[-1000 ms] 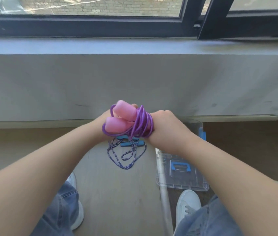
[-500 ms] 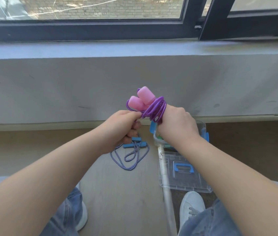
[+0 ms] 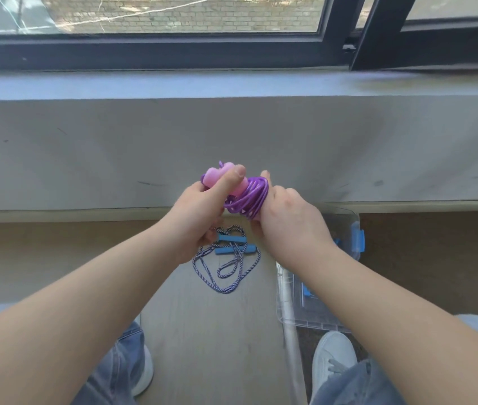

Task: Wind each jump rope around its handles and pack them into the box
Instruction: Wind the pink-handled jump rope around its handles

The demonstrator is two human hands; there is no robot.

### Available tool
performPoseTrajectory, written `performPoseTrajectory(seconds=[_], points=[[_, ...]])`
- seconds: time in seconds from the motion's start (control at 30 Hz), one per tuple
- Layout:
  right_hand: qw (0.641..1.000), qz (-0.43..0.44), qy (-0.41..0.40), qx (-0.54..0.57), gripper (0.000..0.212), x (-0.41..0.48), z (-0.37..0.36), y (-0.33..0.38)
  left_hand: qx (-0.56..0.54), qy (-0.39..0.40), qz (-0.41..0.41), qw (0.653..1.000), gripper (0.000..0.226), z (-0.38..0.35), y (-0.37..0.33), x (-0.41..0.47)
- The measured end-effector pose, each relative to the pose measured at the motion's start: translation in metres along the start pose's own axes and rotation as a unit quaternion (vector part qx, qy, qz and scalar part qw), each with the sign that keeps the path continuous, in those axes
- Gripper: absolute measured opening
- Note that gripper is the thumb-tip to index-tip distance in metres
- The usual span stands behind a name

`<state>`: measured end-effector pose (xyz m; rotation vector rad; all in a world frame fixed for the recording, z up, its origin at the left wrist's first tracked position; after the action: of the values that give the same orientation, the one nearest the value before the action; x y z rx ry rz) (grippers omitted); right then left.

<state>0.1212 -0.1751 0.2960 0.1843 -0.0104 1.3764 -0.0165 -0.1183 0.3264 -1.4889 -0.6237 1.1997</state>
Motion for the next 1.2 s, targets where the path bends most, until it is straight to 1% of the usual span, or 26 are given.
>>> performPoseTrajectory(seconds=[0.07,0.13,0.17,0.2,0.23,0.27,0.3,0.33,0.37,0.43,0.5,0.53,0.57,0.6,0.63,0.7,0.73,0.8,0.93,1.03,1.07,1.13,1.17,1.2], points=[[0.997,0.017,0.070,0.015,0.086,-0.002,-0.002,0.001,0.061,-0.051,-0.067,0.995,0.040,0.003,0.000,0.003],[0.984,0.020,0.139,0.106,0.082,-0.002,-0.003,-0.003,0.144,-0.078,-0.134,0.977,0.040,0.006,-0.002,0.004],[0.971,0.004,0.165,0.171,0.087,-0.001,-0.002,-0.006,0.178,-0.074,-0.153,0.969,0.038,0.006,-0.002,0.003],[0.952,-0.021,0.189,0.238,0.104,0.000,0.000,-0.010,0.203,-0.063,-0.165,0.963,0.035,0.007,-0.003,0.002],[0.931,-0.048,0.204,0.300,0.127,0.001,0.002,-0.013,0.227,-0.050,-0.177,0.956,0.033,0.007,-0.004,0.001],[0.914,-0.066,0.203,0.346,0.144,0.003,0.005,-0.016,0.252,-0.033,-0.191,0.948,0.030,0.007,-0.005,0.000],[0.904,-0.064,0.185,0.379,0.150,0.003,0.010,-0.017,0.271,-0.016,-0.204,0.941,0.027,0.006,-0.006,-0.002],[0.899,-0.046,0.166,0.402,0.148,0.002,0.015,-0.016,0.277,-0.001,-0.215,0.937,0.024,0.005,-0.006,-0.003],[0.895,-0.024,0.152,0.419,0.140,0.001,0.018,-0.013,0.274,0.012,-0.221,0.936,0.023,0.003,-0.006,-0.005],[0.884,0.001,0.119,0.453,0.109,-0.003,0.022,-0.008,0.270,0.028,-0.224,0.936,0.027,0.001,-0.008,-0.006],[0.877,-0.004,0.070,0.476,0.074,-0.002,0.023,-0.007,0.263,0.046,-0.221,0.938,0.036,0.000,-0.009,-0.006],[0.871,-0.014,0.056,0.488,0.060,-0.002,0.025,-0.008,0.247,0.059,-0.220,0.942,0.043,0.000,-0.009,-0.006],[0.860,-0.028,0.052,0.506,0.050,0.000,0.027,-0.009,0.225,0.068,-0.220,0.947,0.053,0.000,-0.009,-0.006],[0.845,-0.044,0.052,0.531,0.044,0.001,0.029,-0.010,0.204,0.071,-0.221,0.951,0.062,0.002,-0.008,-0.005],[0.826,-0.058,0.055,0.558,0.042,0.002,0.031,-0.011,0.182,0.073,-0.225,0.954,0.065,0.003,-0.008,-0.005],[0.797,-0.072,0.050,0.597,0.044,0.003,0.035,-0.012,0.132,0.084,-0.241,0.958,0.052,0.004,-0.008,-0.007],[0.791,-0.073,0.042,0.605,0.045,0.004,0.037,-0.013,0.103,0.090,-0.245,0.960,0.045,0.003,-0.009,-0.009],[0.787,-0.071,0.027,0.612,0.045,0.006,0.040,-0.015,0.059,0.102,-0.254,0.960,0.041,0.002,-0.012,-0.011],[0.795,-0.077,0.000,0.602,0.041,0.006,0.045,-0.017,0.028,0.113,-0.289,0.950,0.035,0.001,-0.012,-0.013],[0.774,-0.112,-0.008,0.623,0.032,0.007,0.046,-0.019,0.026,0.061,-0.321,0.945,0.021,0.000,-0.014,-0.012],[0.774,-0.117,-0.008,0.623,0.032,0.008,0.045,-0.021,0.024,0.043,-0.325,0.945,0.017,0.001,-0.016,-0.011],[0.784,-0.121,-0.005,0.609,0.034,0.010,0.042,-0.024,0.027,0.017,-0.335,0.942,0.017,0.002,-0.019,-0.009],[0.789,-0.127,-0.004,0.602,0.033,0.011,0.039,-0.026,0.059,0.005,-0.363,0.930,0.018,0.002,-0.019,-0.009],[0.791,-0.136,0.001,0.596,0.031,0.011,0.038,-0.027,0.118,-0.004,-0.407,0.906,0.018,0.002,-0.019,-0.009]])
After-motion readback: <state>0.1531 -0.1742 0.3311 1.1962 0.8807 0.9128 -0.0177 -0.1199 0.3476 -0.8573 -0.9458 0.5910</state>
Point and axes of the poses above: each hand's wrist, its own x-axis towards the middle knuckle, its own z-axis out of the back of the hand, y = z × x, the point moved 2 cm from there along x, towards the middle knuckle, and after that the axes turned 6 degrees about -z, right-handed, at the moved point
